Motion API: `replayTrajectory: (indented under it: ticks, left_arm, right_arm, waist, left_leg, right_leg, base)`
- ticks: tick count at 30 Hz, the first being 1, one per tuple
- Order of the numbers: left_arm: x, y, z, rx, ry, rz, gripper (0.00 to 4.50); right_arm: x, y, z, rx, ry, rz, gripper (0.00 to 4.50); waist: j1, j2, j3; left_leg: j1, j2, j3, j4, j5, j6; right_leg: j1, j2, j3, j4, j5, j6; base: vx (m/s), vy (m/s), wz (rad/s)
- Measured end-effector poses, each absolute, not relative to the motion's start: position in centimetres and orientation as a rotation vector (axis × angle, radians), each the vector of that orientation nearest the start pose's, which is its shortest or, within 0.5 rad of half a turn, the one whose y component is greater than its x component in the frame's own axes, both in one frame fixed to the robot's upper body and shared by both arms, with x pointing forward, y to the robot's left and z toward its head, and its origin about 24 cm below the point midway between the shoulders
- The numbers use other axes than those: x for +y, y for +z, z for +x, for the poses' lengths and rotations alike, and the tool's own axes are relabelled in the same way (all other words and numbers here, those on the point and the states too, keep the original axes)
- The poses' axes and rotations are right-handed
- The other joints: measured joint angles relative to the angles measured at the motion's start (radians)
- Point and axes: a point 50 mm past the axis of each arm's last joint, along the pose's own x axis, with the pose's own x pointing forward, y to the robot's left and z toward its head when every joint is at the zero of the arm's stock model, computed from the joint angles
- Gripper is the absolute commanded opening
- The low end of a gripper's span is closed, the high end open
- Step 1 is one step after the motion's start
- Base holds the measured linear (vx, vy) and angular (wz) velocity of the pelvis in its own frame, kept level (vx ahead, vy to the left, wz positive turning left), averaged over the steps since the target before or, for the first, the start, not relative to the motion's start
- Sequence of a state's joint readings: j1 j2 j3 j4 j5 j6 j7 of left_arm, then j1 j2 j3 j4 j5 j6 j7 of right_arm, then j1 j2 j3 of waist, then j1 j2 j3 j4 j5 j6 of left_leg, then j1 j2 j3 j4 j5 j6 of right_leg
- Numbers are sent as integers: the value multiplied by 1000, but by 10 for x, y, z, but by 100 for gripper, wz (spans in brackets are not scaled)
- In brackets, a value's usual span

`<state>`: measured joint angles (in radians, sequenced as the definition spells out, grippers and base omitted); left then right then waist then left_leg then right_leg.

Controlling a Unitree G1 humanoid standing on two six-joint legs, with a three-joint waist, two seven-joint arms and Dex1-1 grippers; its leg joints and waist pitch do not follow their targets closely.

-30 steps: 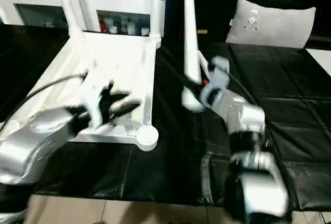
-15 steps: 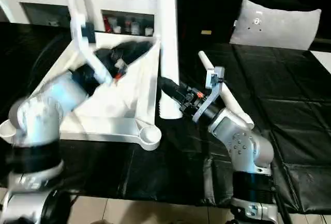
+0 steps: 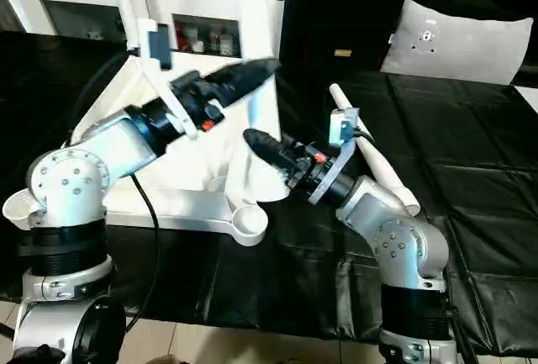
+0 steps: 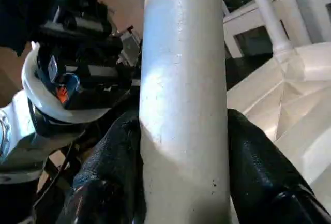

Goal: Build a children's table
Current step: Pick table leg

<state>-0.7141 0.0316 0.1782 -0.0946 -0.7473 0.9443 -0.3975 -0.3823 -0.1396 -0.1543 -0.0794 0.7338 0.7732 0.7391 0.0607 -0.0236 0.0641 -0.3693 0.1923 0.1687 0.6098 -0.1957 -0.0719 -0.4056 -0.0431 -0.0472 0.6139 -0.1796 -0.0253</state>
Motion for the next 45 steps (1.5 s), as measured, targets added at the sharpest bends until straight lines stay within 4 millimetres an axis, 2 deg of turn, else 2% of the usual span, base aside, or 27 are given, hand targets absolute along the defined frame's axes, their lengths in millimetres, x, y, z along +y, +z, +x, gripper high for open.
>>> replayTrajectory:
  ticks: [6,8,11,14,16,19,24,31,35,45]
  left_arm:
    - [69,204,318,43,-889,-493,450]
    - [67,204,320,28,-849,-492,424]
    - [63,204,323,14,-777,-489,414]
    - [61,203,324,9,-722,-486,378]
    - [60,201,326,2,-669,-466,370]
    - [59,195,329,3,-599,-442,346]
    - [57,192,330,-2,-530,-387,314]
    - [53,191,330,-11,-486,-413,249]
    - [53,191,330,-14,-481,-421,215]
    - [55,191,330,-13,-485,-457,194]
  right_arm:
    - [-112,127,294,14,899,356,191]
    - [-108,128,296,-25,846,269,191]
    - [-100,126,300,-77,773,179,191]
    - [-94,124,301,-114,725,77,191]
    - [-90,121,303,-149,667,-32,191]
    - [-87,114,305,-190,586,-185,191]
    - [-86,108,306,-240,486,-332,191]
    - [-88,102,310,-268,425,-392,191]
    - [-87,101,310,-272,427,-385,191]
    - [-85,100,311,-289,419,-378,191]
  waist:
    - [-2,0,0]
    - [-3,0,0]
    - [-6,0,0]
    - [-8,0,0]
    - [-9,0,0]
    - [-10,0,0]
    - [-20,-1,0]
    - [-33,-1,0]
    - [-32,-1,0]
    - [-30,-1,0]
  left_leg:
    - [0,0,0,0,0,0]
    - [0,0,0,0,0,0]
    - [0,0,0,-1,0,0]
    - [-1,0,0,-1,0,0]
    - [-1,0,0,-1,0,0]
    - [-1,0,0,-1,0,0]
    - [-2,0,0,-1,-1,1]
    - [-2,0,0,-1,-1,1]
    - [-2,0,0,-1,-1,1]
    - [-2,0,0,0,-1,1]
  right_leg:
    - [0,0,0,-1,-2,6]
    - [0,0,0,-1,-2,6]
    - [0,0,0,-1,-2,6]
    - [0,0,0,-1,-1,4]
    - [0,0,0,-2,-1,4]
    - [0,0,0,-2,-1,4]
    - [0,0,0,-2,0,5]
    - [-1,0,1,-2,0,5]
    - [-1,0,1,-2,0,5]
    - [-1,0,1,-2,1,5]
  base:
    - [0,0,0]
    - [0,0,0]
    - [0,0,0]
    - [0,0,0]
    - [0,0,0]
    - [0,0,0]
    - [0,0,0]
    - [0,0,0]
    - [0,0,0]
    - [0,0,0]
